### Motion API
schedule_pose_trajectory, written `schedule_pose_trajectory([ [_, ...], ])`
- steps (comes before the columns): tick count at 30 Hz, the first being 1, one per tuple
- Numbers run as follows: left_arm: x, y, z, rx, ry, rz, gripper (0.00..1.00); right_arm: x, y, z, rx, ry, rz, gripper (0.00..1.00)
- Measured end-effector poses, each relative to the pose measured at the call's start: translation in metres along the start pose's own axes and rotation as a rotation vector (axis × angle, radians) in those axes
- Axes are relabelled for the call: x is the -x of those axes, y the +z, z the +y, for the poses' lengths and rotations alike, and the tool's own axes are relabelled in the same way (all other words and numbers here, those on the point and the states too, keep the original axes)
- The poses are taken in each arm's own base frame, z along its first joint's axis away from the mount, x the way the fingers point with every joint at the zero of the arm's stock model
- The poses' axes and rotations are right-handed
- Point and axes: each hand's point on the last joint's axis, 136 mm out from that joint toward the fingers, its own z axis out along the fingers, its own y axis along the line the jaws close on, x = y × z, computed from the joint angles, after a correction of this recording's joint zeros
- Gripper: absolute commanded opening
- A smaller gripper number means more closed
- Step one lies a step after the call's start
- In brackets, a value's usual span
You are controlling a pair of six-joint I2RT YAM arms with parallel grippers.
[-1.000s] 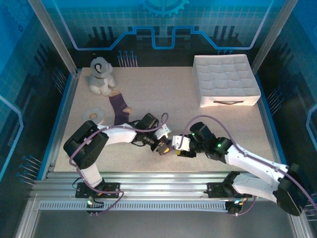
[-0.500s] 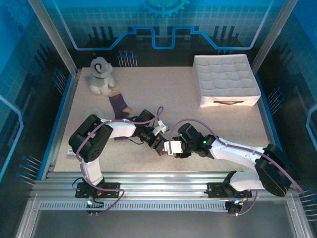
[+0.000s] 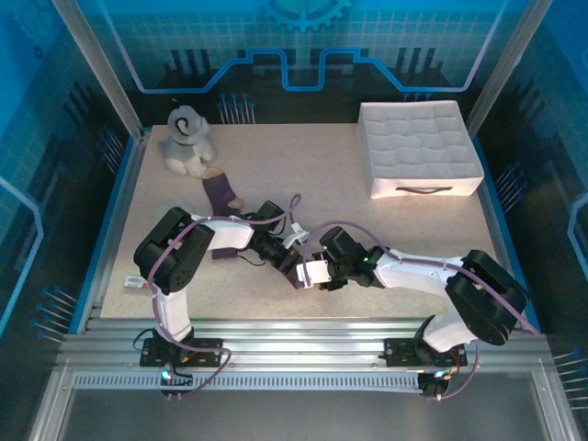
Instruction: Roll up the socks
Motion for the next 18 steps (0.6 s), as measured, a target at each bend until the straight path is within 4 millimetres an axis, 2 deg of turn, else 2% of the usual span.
schedule_pose_trajectory([
  [4,-0.0005,-0.0006,0.0001,-0.007,-0.007,0.0,0.0,-0.0013,0.0056,-0.0003,-0.001,-0.019,0.005,0.46],
  [7,-0.0003,-0.0011,0.0005,-0.007,-0.009,-0.001,0.0,-0.0019,0.0081,-0.0004,-0.001,-0.029,0.007,0.38],
  [8,-0.0002,-0.0013,0.0006,-0.007,-0.01,-0.002,0.0,-0.0019,0.0086,-0.0004,-0.001,-0.034,0.007,0.33],
  [11,-0.0013,-0.003,0.0023,-0.004,-0.031,0.0,0.0,-0.001,0.0093,-0.0004,-0.007,-0.045,0.016,0.05],
  [12,-0.0019,-0.004,0.0032,-0.003,-0.042,0.0,0.04,0.0003,0.0089,-0.0013,-0.012,-0.051,0.02,0.0],
  [15,-0.0027,-0.0066,0.0055,0.004,-0.062,-0.005,0.2,0.0031,0.0086,-0.0026,-0.022,-0.053,0.044,0.0],
  [18,-0.0055,-0.0095,0.0059,0.032,-0.07,-0.012,0.28,0.0073,0.0097,-0.0013,-0.012,-0.037,0.07,0.0],
])
